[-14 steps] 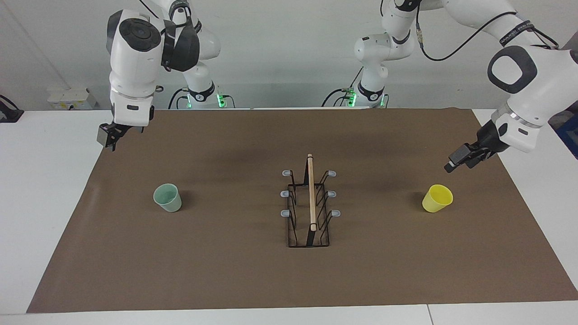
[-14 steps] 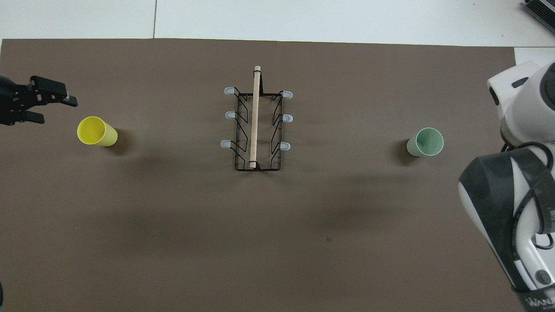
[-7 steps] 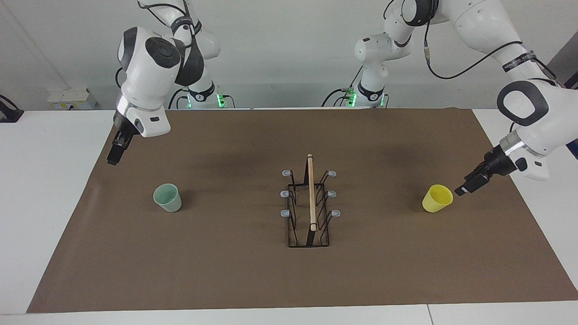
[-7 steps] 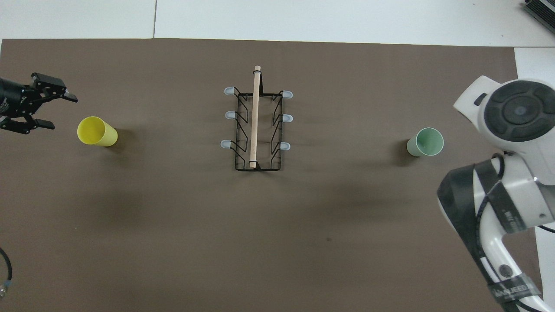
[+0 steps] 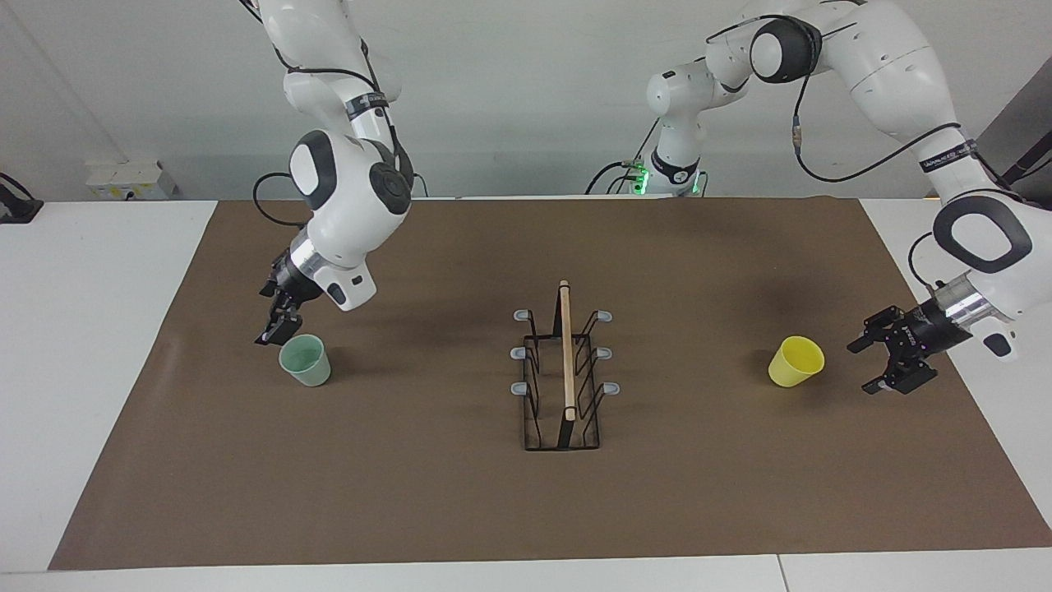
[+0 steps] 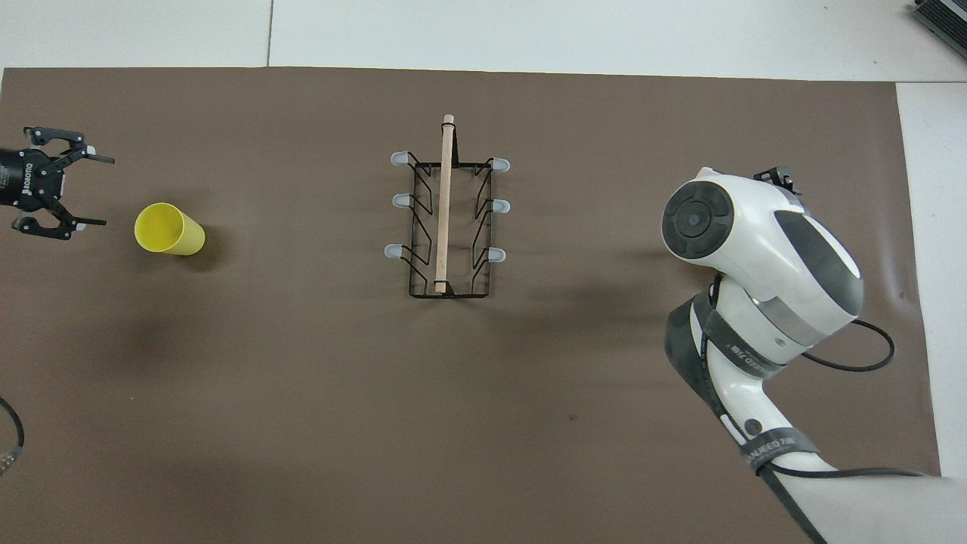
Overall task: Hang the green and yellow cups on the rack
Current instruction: 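Open the left gripper toward the yellow cup while the right gripper approaches the green cup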
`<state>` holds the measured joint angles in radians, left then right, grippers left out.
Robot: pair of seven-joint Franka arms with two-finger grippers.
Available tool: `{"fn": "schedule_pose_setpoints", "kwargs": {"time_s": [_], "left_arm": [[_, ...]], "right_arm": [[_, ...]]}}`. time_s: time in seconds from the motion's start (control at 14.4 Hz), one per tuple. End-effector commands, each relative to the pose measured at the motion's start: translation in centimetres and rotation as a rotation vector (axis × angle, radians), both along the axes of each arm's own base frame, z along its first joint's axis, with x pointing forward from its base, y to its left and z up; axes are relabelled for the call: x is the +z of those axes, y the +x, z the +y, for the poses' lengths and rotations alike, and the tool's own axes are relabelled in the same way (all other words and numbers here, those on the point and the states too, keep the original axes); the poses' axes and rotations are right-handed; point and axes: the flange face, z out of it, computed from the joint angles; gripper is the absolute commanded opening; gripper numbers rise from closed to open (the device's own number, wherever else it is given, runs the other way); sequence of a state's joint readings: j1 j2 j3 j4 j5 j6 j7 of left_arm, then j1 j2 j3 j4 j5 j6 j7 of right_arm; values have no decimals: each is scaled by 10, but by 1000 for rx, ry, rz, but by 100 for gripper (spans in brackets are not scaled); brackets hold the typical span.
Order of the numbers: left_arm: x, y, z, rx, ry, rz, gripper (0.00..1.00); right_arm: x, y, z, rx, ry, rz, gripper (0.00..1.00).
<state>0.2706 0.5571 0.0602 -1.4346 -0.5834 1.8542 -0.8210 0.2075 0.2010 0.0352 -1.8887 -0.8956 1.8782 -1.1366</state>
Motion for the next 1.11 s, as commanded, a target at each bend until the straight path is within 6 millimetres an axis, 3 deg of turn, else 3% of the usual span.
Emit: {"fn": "schedule_pose_setpoints", "kwargs": {"time_s": [0.0, 0.14, 0.28, 0.42, 0.56, 0.69, 0.9, 1.04], "left_arm": [[-31, -1, 33, 154, -107, 60, 100], [-35, -4, 29, 206, -130, 113, 100], [-44, -16, 25, 216, -169, 190, 100], [-49, -23, 25, 269, -188, 223, 100], [-57, -35, 29, 352, -195, 251, 100], [-60, -33, 20, 367, -188, 255, 100], [-85, -51, 18, 485, -179, 307, 100], [-83, -55, 18, 516, -262, 319, 100]], "right_arm": [[-4, 5, 1, 13, -6, -41, 100], [-8, 7, 10, 8, 12, -76, 100], [-25, 6, 36, 16, 14, -84, 100], [-50, 1, 61, 30, -11, -67, 100], [-87, -5, 72, 18, -69, -49, 100], [-107, -7, 71, -3, -86, -59, 100], [-132, -11, 71, -7, -101, -30, 100], [-145, -21, 68, -29, -106, -35, 100]]}}
